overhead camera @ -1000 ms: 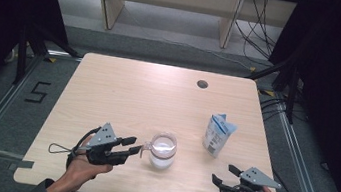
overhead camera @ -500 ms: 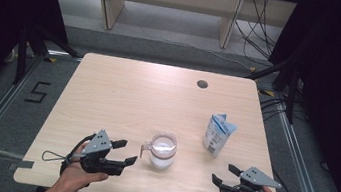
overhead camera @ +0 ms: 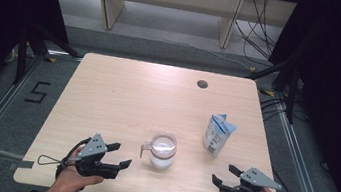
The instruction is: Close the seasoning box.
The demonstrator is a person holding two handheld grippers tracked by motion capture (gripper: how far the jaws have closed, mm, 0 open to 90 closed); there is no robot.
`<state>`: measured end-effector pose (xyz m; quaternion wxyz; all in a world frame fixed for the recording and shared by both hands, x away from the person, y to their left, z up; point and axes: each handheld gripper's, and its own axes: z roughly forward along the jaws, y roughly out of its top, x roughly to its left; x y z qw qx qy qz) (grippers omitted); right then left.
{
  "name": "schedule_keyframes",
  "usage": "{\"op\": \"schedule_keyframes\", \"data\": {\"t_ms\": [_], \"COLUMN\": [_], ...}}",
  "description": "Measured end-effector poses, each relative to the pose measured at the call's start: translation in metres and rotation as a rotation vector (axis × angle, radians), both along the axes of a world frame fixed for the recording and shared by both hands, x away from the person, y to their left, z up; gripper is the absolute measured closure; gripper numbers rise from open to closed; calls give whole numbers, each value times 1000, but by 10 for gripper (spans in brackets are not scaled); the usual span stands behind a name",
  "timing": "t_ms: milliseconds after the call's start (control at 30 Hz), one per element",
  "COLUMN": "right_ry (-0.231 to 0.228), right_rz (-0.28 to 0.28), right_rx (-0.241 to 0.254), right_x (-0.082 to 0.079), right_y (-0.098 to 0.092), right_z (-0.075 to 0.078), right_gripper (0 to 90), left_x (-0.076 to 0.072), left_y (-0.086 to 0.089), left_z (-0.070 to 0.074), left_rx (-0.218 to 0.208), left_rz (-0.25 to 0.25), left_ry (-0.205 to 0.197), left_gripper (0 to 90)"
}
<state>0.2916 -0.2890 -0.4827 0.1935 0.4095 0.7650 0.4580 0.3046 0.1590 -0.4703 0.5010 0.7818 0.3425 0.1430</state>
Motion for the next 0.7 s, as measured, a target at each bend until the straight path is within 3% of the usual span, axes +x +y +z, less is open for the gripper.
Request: {"op": "schedule_keyframes", "data": {"t_ms": [400, 600, 700], "right_ry": [10, 11, 70], "right_rz": [7, 22, -3], "right_rx": [5, 0, 22], "right_x": [1, 2, -2], "right_y": [1, 3, 6], "right_z": [0, -1, -2], "right_gripper": [269, 216, 163], "left_x": [-6, -11, -13], "left_y": [2, 1, 2], "left_z": [-11, -16, -18], "left_rx": [49, 78, 84], "left_rz": [-38, -57, -56], "left_ry": [-11, -13, 0], "left_gripper": [270, 253, 241]}}
